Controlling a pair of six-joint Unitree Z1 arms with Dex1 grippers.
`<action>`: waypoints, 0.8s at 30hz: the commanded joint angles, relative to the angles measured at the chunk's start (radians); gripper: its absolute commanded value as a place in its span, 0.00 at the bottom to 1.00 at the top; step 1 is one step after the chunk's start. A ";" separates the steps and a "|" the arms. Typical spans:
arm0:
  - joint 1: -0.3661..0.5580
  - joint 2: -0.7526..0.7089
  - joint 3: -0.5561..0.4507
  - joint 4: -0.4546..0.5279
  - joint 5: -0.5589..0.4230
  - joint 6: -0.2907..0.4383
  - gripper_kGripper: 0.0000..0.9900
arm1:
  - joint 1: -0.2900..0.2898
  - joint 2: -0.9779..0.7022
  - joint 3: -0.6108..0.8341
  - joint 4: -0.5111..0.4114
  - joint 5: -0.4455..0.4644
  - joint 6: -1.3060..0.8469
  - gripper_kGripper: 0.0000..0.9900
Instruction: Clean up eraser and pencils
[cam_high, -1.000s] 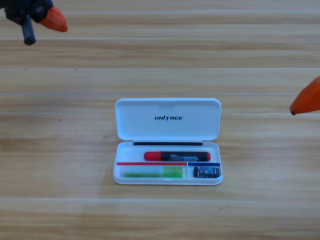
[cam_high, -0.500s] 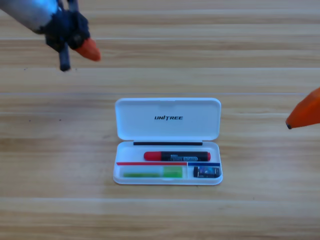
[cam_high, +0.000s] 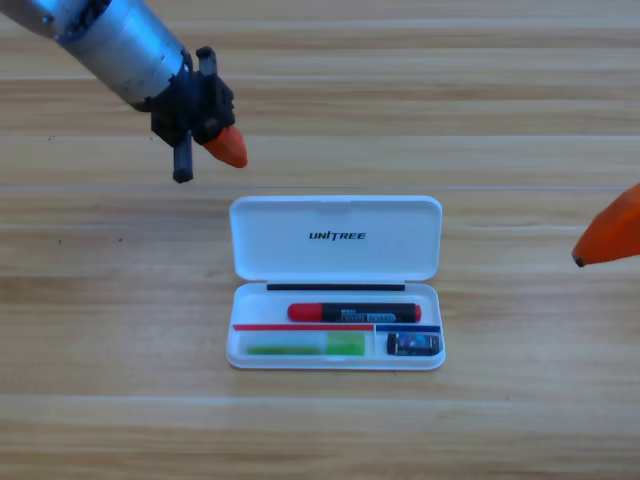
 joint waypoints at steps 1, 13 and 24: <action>-0.033 0.069 0.002 0.006 -0.017 -0.018 0.00 | 0.009 0.044 0.022 -0.015 0.008 0.006 0.98; -0.056 0.093 0.015 0.001 -0.022 -0.033 0.00 | 0.009 0.041 0.021 -0.015 0.013 0.015 0.98; -0.090 0.103 0.025 0.006 -0.023 -0.050 0.00 | 0.009 0.045 0.021 -0.015 0.013 0.016 0.98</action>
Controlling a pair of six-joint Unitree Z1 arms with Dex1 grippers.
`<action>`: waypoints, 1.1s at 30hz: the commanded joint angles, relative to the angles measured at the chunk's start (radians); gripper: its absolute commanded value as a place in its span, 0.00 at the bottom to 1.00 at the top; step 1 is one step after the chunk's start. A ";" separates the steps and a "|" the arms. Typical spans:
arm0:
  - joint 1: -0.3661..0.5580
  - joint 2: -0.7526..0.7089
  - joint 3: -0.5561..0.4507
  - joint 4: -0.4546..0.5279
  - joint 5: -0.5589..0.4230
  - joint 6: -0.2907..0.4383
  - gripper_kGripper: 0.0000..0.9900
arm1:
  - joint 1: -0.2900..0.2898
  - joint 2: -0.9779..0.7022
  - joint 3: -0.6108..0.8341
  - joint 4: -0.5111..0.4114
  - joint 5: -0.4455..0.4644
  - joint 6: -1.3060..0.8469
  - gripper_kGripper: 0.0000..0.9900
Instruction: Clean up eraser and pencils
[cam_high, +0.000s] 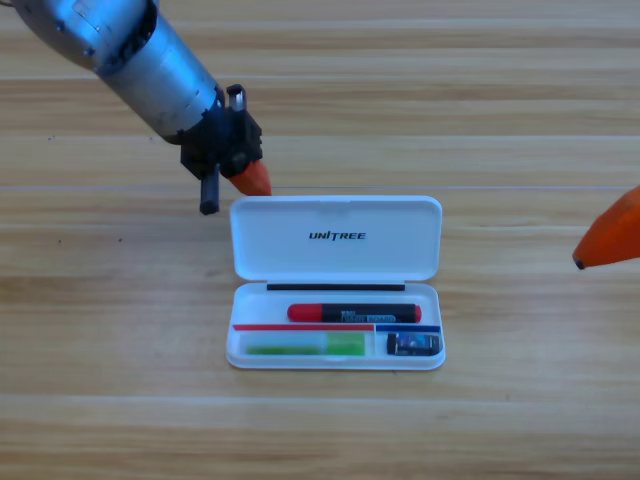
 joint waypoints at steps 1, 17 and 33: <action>-0.041 0.046 0.023 0.009 -0.009 -0.021 0.00 | 0.009 0.045 0.021 -0.015 0.010 0.004 0.98; -0.115 -0.016 0.037 0.078 -0.006 -0.062 0.00 | 0.009 0.045 0.021 -0.015 0.012 0.007 0.98; -0.208 -0.100 0.112 0.124 -0.009 -0.107 0.00 | 0.009 0.047 0.019 -0.015 0.017 0.012 0.98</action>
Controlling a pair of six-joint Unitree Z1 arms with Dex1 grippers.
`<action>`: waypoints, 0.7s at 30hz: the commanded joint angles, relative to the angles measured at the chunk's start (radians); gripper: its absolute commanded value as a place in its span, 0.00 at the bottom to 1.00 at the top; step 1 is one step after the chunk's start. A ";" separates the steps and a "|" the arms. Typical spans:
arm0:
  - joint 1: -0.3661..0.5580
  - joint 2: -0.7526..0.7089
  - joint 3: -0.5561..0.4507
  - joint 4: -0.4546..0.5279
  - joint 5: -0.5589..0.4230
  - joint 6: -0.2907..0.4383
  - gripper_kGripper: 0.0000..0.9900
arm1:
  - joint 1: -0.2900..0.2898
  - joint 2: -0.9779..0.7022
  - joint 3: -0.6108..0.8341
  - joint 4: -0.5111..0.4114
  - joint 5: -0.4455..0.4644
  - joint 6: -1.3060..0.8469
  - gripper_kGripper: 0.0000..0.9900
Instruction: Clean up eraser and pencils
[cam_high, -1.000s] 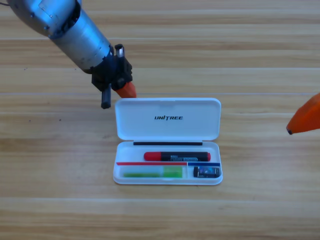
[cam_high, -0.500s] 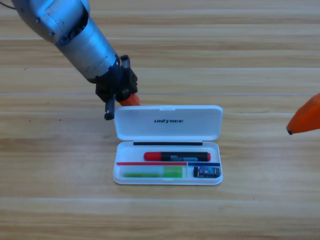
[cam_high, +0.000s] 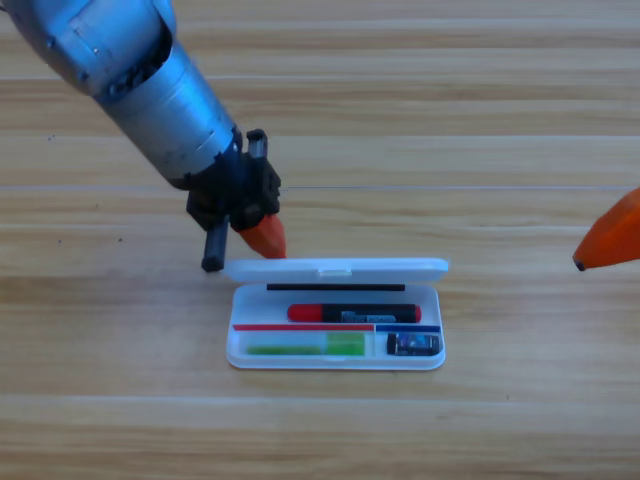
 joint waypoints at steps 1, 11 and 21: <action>-0.061 -0.009 0.057 0.009 -0.009 -0.024 0.00 | 0.009 0.047 0.019 -0.015 0.012 0.008 0.98; -0.082 -0.026 0.111 -0.020 -0.003 -0.041 0.00 | 0.009 0.048 0.018 -0.015 0.015 0.011 0.98; -0.097 -0.023 0.167 -0.081 0.008 -0.050 0.00 | 0.009 0.052 0.014 -0.015 0.016 0.014 0.98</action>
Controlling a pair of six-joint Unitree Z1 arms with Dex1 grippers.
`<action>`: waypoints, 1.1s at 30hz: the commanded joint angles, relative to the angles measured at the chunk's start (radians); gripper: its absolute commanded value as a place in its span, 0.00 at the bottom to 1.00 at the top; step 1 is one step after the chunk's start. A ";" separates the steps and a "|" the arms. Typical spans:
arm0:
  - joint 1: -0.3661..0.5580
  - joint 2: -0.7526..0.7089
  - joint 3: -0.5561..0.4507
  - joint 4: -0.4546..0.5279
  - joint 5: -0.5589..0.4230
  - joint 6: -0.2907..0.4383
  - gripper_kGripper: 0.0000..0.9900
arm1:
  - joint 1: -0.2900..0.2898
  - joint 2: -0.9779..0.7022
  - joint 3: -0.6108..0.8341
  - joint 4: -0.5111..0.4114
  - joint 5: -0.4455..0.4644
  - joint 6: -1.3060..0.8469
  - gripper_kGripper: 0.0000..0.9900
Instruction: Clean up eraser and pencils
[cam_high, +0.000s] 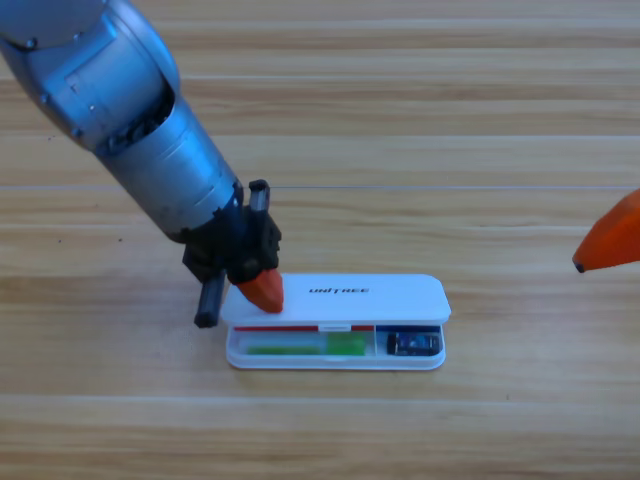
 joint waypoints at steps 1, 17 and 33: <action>-0.032 0.005 0.053 -0.038 0.009 -0.016 0.00 | 0.009 0.051 0.014 -0.015 0.015 0.009 0.98; -0.050 0.030 0.104 -0.109 0.025 -0.023 0.00 | 0.009 0.051 0.014 -0.015 0.018 0.011 0.98; -0.059 0.076 0.136 -0.187 0.037 -0.031 0.00 | 0.009 0.054 0.014 -0.015 0.020 0.011 0.98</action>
